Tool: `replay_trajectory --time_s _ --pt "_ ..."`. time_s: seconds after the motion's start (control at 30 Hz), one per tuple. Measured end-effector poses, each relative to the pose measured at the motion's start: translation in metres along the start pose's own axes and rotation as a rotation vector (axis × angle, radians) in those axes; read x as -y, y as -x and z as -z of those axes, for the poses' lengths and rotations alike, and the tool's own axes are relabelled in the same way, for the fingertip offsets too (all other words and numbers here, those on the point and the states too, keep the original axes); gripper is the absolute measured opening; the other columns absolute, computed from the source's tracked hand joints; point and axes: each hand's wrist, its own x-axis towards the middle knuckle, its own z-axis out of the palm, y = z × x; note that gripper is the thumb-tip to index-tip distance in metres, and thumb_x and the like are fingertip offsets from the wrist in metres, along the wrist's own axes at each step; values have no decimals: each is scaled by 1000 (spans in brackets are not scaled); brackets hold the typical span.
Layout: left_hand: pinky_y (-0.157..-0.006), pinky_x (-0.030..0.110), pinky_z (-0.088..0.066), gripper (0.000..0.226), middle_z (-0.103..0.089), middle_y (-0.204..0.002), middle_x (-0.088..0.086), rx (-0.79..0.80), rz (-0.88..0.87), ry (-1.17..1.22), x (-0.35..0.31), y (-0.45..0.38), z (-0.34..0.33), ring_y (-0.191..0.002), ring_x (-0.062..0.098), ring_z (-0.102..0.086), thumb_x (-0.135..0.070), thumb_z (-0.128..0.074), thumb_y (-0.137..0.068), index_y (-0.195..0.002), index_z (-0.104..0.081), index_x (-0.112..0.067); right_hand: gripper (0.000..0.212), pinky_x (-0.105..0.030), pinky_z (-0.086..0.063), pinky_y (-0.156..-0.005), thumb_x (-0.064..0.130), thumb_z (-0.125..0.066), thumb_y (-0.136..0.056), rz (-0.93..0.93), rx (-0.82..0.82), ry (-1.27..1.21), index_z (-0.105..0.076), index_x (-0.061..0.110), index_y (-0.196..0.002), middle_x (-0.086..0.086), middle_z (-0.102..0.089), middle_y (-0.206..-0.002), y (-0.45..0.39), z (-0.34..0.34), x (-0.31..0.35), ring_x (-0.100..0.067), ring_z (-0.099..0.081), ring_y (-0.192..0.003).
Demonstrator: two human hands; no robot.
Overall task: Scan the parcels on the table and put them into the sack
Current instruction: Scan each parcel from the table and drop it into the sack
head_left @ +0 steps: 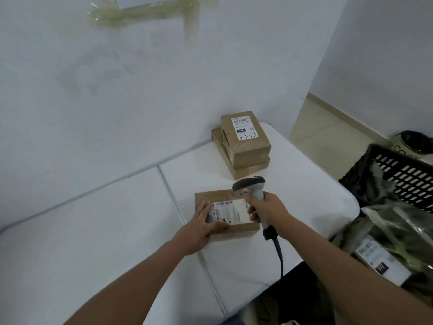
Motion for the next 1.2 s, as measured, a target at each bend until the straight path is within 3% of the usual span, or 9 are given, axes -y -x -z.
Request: replay_trajectory --time_s 0.17,0.3,0.4,0.5,0.57,0.7,0.8,0.97,1.2 --pt "-122 52 3 73 -12 -165 0 -59 -183 -223 -30 -10 2 -153 24 0 8 -51 -87 -146 -39 -32 27 -29 -50 -57 31 -67 -89 -14 -10 -13 -62 5 -95 -5 -68 -70 29 25 -17 -16 -61 -54" --pt "-117 40 11 60 -22 -162 5 -280 -41 -135 -64 -11 -14 -152 26 -9 8 -49 -84 -138 -47 -19 25 -29 -48 -55 29 -65 -90 -32 -74 -19 -61 4 -92 -7 -67 -71 45 46 -30 -17 -60 -54" --pt "-119 37 9 52 -12 -164 6 -246 25 -27 -105 -11 -33 -152 23 -4 -16 -48 -97 -146 -35 -22 24 -28 -48 -52 26 -64 -92 -39 -107 -31 -62 3 -98 -9 -68 -74 53 56 -36 -18 -61 -53" --pt "-121 49 10 69 9 -164 13 -103 152 -62 -142 -23 -41 -151 31 13 -52 -34 -101 -156 -13 -15 25 -25 -49 -51 26 -64 -92 -31 -115 -33 -62 2 -98 -9 -68 -74 62 59 -34 -16 -61 -52" --pt "-118 54 9 73 7 -163 20 -84 231 -86 -156 -33 -44 -149 40 12 -57 -33 -100 -153 -16 -10 27 -25 -50 -52 29 -64 -92 -4 -114 -7 -63 3 -97 -7 -69 -72 67 60 -31 -15 -61 -52" --pt "-118 63 -5 46 -8 -161 22 -146 257 -124 -163 -37 -45 -148 48 -2 -34 -45 -102 -141 -31 -14 28 -27 -50 -54 29 -64 -92 29 -89 23 -63 1 -98 -7 -69 -69 76 63 -20 -17 -62 -53" --pt "-119 60 -10 53 -8 -163 16 -123 191 -148 -155 -31 -47 -150 40 -2 -19 -46 -100 -149 -24 -14 33 -27 -52 -53 30 -63 -93 21 -35 26 -63 -3 -97 -11 -69 -68 84 60 -17 -20 -63 -53" --pt "-123 44 -5 67 -9 -165 3 -69 -46 -217 -113 -8 -47 -153 21 0 -9 -48 -96 -154 -15 -13 34 -27 -52 -53 30 -64 -91 6 -4 27 -63 -3 -88 -14 -67 -65 94 50 -9 -22 -60 -50" --pt "-124 44 -4 67 -14 -164 1 -118 -79 -212 -109 1 -54 -153 21 -2 -7 -44 -97 -155 -14 -12 35 -24 -49 -50 35 -63 -91 -7 -4 78 -60 1 -86 -13 -64 -64 98 38 6 -19 -57 -45"
